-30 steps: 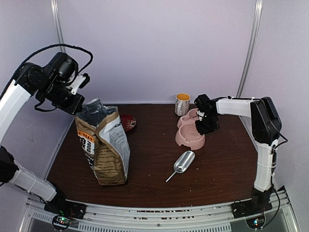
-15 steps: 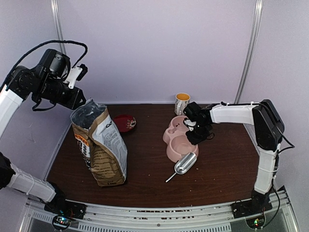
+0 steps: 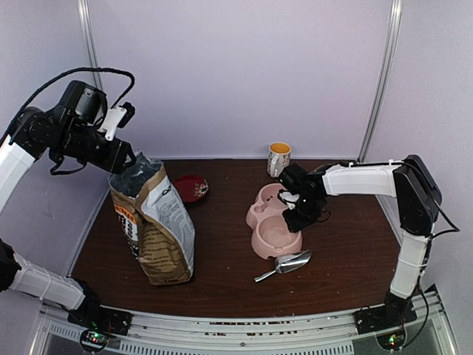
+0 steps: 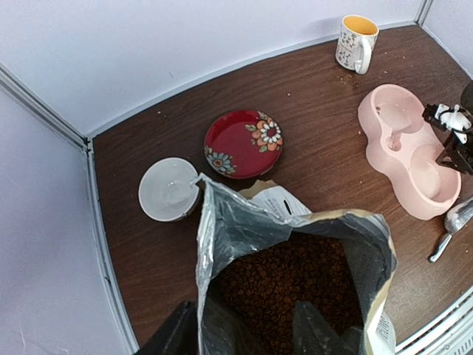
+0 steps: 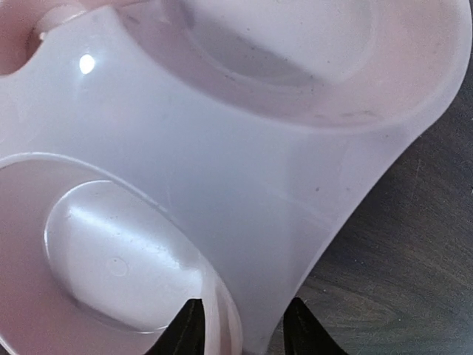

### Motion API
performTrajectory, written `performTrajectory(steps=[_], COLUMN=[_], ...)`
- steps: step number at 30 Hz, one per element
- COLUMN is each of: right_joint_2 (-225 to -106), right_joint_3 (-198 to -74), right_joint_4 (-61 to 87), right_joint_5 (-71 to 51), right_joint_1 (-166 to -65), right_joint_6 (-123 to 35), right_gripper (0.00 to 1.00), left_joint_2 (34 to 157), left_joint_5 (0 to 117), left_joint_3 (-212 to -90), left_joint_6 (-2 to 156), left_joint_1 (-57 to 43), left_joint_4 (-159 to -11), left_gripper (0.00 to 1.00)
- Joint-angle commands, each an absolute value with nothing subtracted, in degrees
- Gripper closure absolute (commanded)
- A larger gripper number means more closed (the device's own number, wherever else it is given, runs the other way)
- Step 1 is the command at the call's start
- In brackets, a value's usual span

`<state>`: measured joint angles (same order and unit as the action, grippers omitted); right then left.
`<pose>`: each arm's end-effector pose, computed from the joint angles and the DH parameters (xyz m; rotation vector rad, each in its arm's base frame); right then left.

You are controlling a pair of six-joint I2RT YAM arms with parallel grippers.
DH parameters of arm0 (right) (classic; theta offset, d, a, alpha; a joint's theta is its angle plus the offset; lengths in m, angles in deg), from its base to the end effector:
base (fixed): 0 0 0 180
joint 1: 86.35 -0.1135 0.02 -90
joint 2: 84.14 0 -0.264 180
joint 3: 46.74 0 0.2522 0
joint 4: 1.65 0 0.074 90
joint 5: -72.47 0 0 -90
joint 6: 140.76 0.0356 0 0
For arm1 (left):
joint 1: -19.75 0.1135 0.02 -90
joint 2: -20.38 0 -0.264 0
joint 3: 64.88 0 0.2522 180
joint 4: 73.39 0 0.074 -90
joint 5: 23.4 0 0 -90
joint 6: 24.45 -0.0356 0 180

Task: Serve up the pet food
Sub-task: Move the pet food bowl to the center of the board, then pick up the spatula from the center of the board.

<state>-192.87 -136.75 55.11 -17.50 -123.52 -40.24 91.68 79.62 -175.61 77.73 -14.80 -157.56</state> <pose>0.2957 0.2242 0.1765 -0.6699 2.8280 0.1504 0.1753 -0.1110 0.4472 0.3430 2.3054 -0.1410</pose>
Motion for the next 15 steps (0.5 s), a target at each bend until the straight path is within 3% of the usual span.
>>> performTrajectory(steps=[1,5,10,15], right_joint_2=[-188.12,-183.99,-177.11,-172.04], right_joint_3=[-137.98,-138.96,-139.36,-141.61], right_joint_4=[55.92,55.47,54.87,53.95], right_joint_5=[-17.6,-19.0,-18.44,-13.37], right_joint_1=[-123.88,-123.8,-123.86,-123.8], right_joint_6=[-37.7,-37.64,-39.69,-38.94], right_gripper=[0.59,0.44,0.31,0.24], left_joint_2=[89.46,88.11,86.3,84.82], left_joint_5=[79.33,79.16,78.54,78.24], left_joint_3=[-174.71,-174.96,-174.85,-173.24], left_joint_6=[77.48,76.34,73.76,72.91], left_joint_1=[-14.54,-14.57,-14.53,-14.53], left_joint_4=[-153.99,-153.52,-152.04,-149.4], left_gripper=[0.49,0.35,0.28,0.24])
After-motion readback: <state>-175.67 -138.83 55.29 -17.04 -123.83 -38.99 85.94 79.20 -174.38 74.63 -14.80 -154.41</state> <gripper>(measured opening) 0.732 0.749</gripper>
